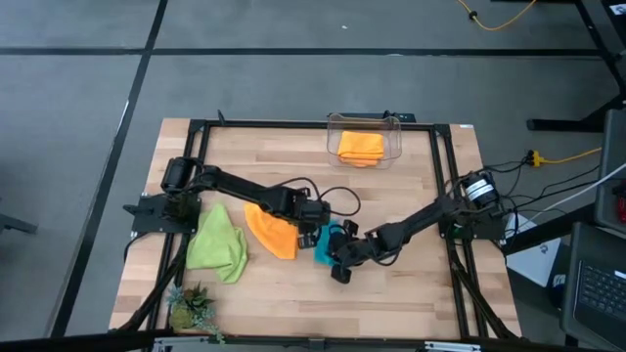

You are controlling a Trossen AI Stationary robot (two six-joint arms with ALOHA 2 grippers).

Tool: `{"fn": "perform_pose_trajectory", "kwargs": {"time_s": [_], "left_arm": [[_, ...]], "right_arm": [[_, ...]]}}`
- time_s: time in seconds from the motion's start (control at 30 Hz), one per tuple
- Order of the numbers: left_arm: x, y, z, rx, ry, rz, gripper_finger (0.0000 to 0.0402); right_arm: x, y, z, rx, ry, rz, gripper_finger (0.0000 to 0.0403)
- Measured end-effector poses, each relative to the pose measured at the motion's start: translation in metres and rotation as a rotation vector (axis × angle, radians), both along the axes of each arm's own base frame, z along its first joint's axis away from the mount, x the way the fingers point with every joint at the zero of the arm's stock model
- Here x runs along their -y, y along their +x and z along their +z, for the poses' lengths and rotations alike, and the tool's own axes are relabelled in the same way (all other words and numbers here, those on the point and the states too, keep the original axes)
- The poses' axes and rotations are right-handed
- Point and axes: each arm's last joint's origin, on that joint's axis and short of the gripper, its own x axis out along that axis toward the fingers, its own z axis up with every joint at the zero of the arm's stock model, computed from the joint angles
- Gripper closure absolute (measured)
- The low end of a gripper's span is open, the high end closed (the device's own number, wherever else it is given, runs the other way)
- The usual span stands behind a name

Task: Fold microfiber towels
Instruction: Fold the blue microfiber towel

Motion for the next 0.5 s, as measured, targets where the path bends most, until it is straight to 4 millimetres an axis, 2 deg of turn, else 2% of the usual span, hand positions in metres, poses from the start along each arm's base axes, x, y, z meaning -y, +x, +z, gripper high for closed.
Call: {"fn": "perform_pose_trajectory", "kwargs": {"time_s": [0.17,0.43,0.5], "left_arm": [[0.006,0.008,0.004,0.095,-0.045,-0.027,0.031],[0.015,0.01,0.005,0.112,-0.12,-0.079,0.031],[0.019,0.01,-0.001,0.092,-0.148,-0.099,0.0311]], "right_arm": [[-0.004,0.01,-0.013,0.073,0.037,-0.014,0.0319],[-0.001,0.004,-0.003,0.041,-0.023,0.008,0.0319],[0.0,0.002,-0.003,0.015,-0.037,0.006,0.0319]]}}
